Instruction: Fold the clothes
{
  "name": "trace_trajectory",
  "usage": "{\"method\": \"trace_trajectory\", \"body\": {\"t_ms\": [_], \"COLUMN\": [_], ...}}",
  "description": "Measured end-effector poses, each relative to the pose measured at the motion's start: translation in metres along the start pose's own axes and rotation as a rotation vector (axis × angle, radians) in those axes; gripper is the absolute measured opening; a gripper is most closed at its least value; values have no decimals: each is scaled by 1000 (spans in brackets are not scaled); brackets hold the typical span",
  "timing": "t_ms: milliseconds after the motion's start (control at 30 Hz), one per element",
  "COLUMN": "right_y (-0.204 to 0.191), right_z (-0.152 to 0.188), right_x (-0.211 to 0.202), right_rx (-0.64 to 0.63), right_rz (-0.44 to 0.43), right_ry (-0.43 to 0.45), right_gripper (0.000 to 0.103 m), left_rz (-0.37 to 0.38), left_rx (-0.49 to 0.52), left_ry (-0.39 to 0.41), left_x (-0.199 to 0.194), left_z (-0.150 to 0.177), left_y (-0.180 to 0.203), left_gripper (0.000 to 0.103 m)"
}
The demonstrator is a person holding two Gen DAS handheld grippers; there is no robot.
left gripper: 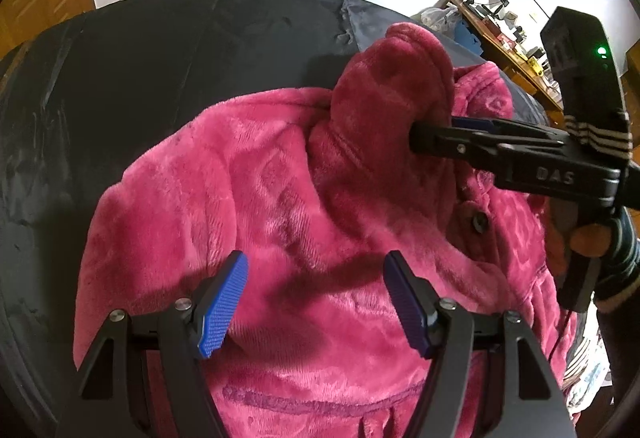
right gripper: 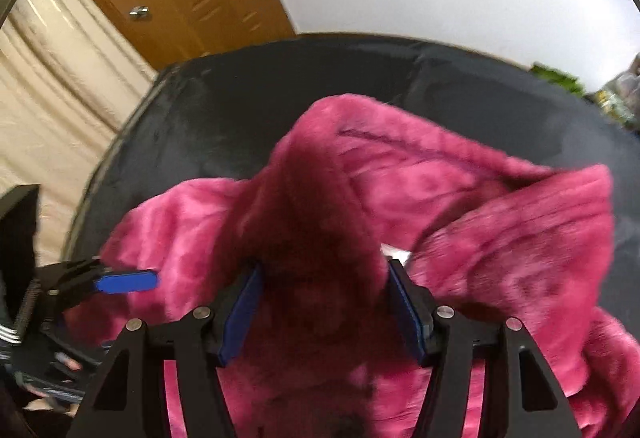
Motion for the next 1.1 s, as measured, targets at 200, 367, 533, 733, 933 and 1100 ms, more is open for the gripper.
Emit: {"method": "trace_trajectory", "body": {"t_ms": [200,367,533,733,933,1100], "right_y": [4,9,19,26,26,33], "right_z": [-1,-22,-31,-16,11,12], "right_x": [-28,-80,-111,-85,-63,-41], "right_rx": [62,96,46,83,149,165], "right_rz": [1,61,261,226,122,67], "right_ry": [60,200,269,172,124,96], "right_gripper": [29,29,27,29,66,66], "left_rz": [6,9,2,-20,-18,-18], "left_rx": [-5,7,18,29,39,46], "left_ry": [1,4,-3,-17,-16,-17], "left_x": [-4,-5,-2,8,8,7], "left_z": [0,-1,-1,-3,-3,-3], "left_y": [-3,-1,-1,-1,-4,-10], "left_gripper": [74,74,74,74,74,74]}}
Point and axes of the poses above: each gripper's, at about its wrist camera, not at the fingertips, and x roughly the way its jaws point, y to its right, z to its underside, the point moved 9 cm from there along x, roughly the way its jaws point
